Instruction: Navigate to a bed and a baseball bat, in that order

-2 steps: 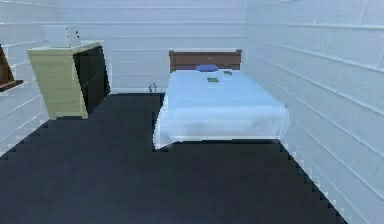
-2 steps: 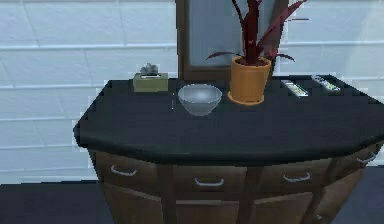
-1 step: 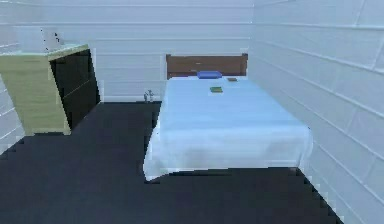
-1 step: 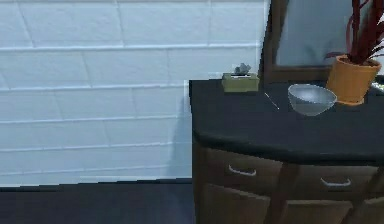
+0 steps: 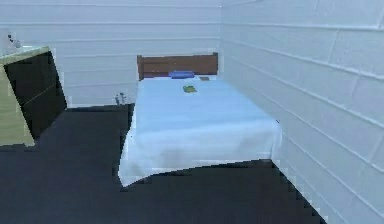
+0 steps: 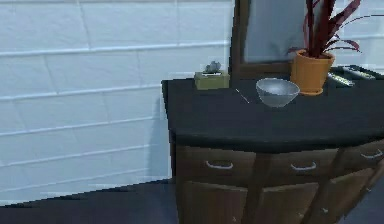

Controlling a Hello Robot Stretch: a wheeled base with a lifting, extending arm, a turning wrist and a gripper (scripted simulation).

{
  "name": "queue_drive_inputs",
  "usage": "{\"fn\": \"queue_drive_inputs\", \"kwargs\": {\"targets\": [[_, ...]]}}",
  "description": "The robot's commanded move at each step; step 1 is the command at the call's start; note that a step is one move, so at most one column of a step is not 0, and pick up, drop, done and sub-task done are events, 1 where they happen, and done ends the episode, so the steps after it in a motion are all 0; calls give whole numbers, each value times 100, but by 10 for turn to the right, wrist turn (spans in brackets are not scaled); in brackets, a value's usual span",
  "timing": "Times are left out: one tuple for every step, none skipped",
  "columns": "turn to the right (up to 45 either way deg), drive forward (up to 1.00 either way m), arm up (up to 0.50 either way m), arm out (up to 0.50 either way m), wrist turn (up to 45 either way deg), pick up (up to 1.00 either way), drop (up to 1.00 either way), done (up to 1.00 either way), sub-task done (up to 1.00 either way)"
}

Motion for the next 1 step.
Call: {"fn": "queue_drive_inputs", "kwargs": {"targets": [[0,80,0,0,0,0,0,0,0]]}}
